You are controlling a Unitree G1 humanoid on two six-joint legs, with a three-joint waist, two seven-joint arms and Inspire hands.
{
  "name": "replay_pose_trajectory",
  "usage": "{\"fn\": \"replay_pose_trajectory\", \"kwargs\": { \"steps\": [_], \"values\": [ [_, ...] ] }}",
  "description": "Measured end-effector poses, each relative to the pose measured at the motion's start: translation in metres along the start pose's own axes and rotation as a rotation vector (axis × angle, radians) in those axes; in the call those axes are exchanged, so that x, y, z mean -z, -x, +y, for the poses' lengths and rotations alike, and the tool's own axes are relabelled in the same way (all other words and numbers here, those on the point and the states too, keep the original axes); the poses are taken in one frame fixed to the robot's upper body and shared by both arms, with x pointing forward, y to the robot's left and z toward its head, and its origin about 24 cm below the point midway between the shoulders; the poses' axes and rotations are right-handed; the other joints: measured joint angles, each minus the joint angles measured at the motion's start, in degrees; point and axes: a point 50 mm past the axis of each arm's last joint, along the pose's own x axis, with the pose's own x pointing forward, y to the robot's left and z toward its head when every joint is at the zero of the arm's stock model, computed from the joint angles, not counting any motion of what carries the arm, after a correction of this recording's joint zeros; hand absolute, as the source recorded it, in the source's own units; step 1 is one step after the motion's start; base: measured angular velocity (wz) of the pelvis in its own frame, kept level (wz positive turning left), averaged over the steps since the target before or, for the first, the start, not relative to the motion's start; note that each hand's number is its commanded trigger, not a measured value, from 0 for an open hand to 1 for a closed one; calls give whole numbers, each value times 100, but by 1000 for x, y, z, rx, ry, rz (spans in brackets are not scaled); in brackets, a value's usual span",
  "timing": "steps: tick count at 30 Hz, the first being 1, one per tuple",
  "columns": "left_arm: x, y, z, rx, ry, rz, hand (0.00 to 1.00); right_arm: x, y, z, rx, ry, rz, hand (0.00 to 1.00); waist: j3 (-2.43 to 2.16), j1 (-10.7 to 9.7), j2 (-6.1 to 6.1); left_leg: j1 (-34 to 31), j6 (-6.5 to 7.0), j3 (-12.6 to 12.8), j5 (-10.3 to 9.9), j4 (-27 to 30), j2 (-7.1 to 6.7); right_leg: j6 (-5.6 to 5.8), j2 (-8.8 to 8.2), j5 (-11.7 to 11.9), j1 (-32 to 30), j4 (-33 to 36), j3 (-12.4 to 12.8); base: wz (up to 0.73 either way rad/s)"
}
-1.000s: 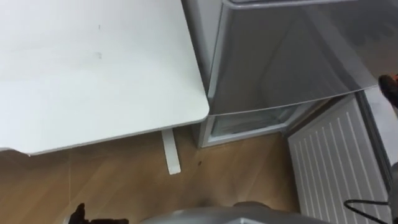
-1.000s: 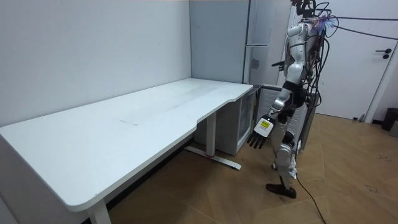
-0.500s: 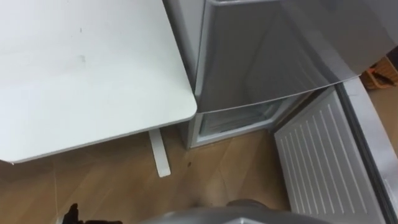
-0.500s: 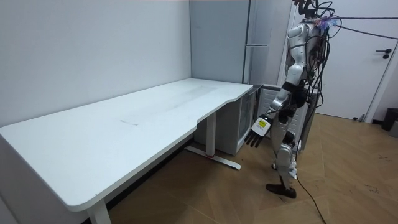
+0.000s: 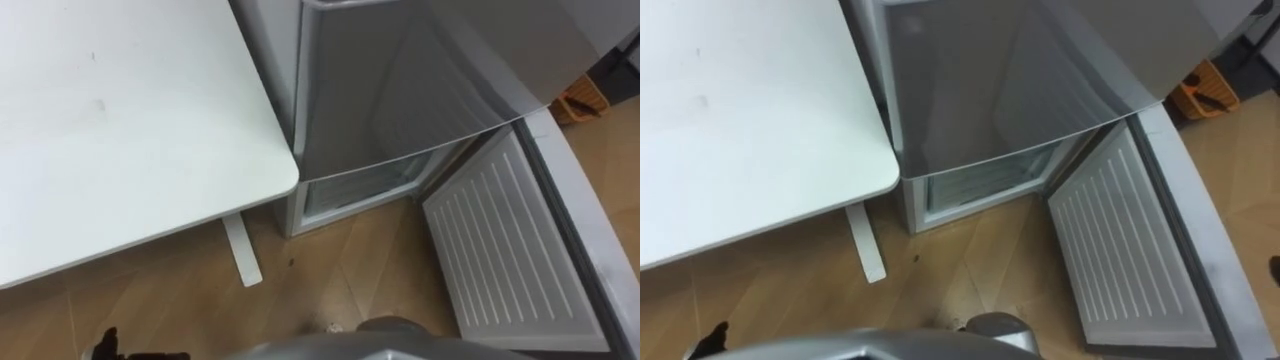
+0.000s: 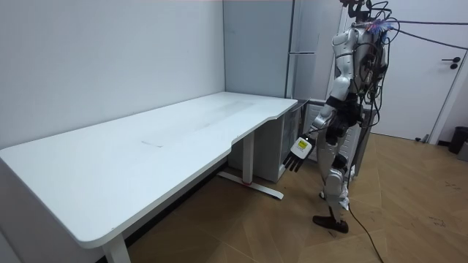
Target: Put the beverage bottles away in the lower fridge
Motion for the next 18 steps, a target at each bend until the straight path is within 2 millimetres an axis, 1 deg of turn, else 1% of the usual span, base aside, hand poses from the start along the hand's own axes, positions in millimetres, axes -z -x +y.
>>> {"fn": "replay_pose_trajectory", "kwargs": {
  "steps": [2,3,5,6,8,9,11,13,16,18],
  "values": [
    [1,0,0,7,-2,4,0,9,0,-6,16,-7,42,0,0,15,16,-1,-8,11,4,-33,8,-12,12,15,-23,5,11,-5],
    [2,0,0,9,-2,7,0,12,0,-8,19,-13,53,0,-8,13,31,-5,-11,20,6,-33,12,-17,18,20,-29,4,18,-6],
    [4,0,-1,14,-4,21,0,15,0,-14,26,-21,65,0,-41,-3,77,-11,-27,10,15,-3,23,-30,31,29,-31,-2,14,-2],
    [3,-1,-2,17,-4,22,0,17,0,-17,26,-20,72,0,-43,-7,78,-10,-30,-4,18,-4,23,-31,31,29,-23,-5,7,5],
    [2,-2,-3,33,-2,24,0,22,0,-24,39,-34,105,0,-37,1,58,24,-39,-19,25,-1,26,-31,34,29,14,-7,3,2],
    [2,-2,-3,35,-3,24,0,23,0,-25,38,-39,110,0,-35,8,54,31,-39,-23,25,1,26,-31,34,29,22,-7,3,0],
    [1,-2,-2,39,-6,22,0,30,2,-32,42,-55,141,0,-38,-1,49,46,-39,-42,24,10,25,-31,29,29,54,-18,-17,4],
    [2,-2,-2,40,-6,23,0,37,4,-35,43,-85,172,0,-26,3,24,42,-39,-54,23,7,25,-31,28,29,55,-19,-25,2],
    [3,-2,-4,47,-14,30,0,47,7,-40,55,-110,230,0,-18,8,45,41,-39,-59,23,9,24,-32,27,29,49,-19,-26,0],
    [3,-2,-4,49,-15,32,0,51,8,-40,55,-117,255,0,-25,11,51,49,-39,-59,24,11,23,-33,28,28,36,-20,-22,0]
  ]
}}
